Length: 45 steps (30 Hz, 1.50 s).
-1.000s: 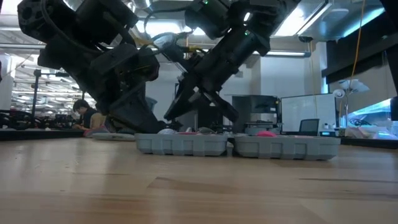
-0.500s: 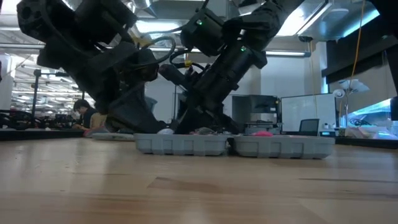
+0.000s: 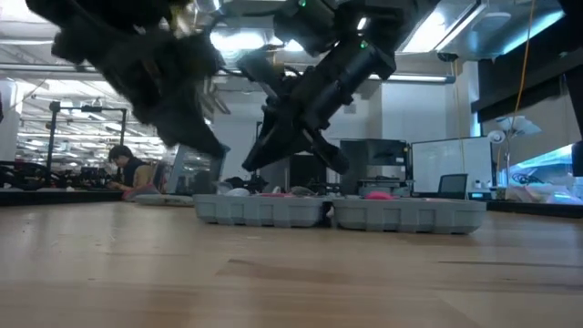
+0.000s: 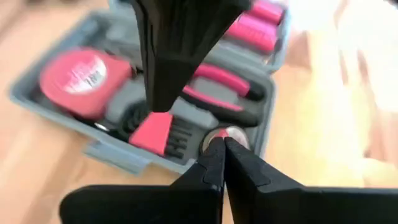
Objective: Prefit tool cases
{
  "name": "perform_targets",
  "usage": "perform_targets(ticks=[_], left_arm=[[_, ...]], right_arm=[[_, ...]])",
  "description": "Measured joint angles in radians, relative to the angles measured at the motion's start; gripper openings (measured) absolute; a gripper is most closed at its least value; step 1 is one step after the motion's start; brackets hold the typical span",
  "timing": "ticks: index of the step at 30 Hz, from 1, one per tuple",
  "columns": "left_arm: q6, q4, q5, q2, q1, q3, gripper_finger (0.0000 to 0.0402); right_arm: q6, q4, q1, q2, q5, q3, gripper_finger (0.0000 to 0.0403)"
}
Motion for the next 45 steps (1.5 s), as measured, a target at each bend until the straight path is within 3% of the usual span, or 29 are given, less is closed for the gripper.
perform_targets(ticks=[6,11,15,19,23,33,45], left_arm=[[0.02,-0.221,-0.07,-0.249,0.026,0.001,0.0],[0.021,-0.435,-0.206,-0.443,0.045,0.001,0.0],[0.021,-0.553,-0.213,-0.534,0.064,0.001,0.0],[-0.004,-0.655,-0.212,-0.544,0.077,0.001,0.0],[-0.057,-0.634,-0.208,-0.514,0.074,-0.04,0.0],[-0.237,-0.465,-0.186,-0.508,0.061,-0.182,0.0],[-0.281,-0.436,-0.167,-0.507,0.054,-0.219,0.0]], right_arm=[[-0.071,-0.128,-0.007,-0.038,-0.094,0.044,0.0],[-0.392,-0.582,-0.011,0.024,-0.078,0.32,0.0],[-0.501,-0.694,-0.05,0.133,-0.107,0.521,0.0],[-0.517,-0.801,-0.083,0.251,-0.105,0.659,0.0],[-0.516,-0.865,-0.086,0.312,-0.136,0.716,0.0],[-0.485,-0.913,-0.046,0.327,-0.149,0.723,0.0],[-0.409,-0.823,-0.029,0.348,-0.116,0.718,0.0]])
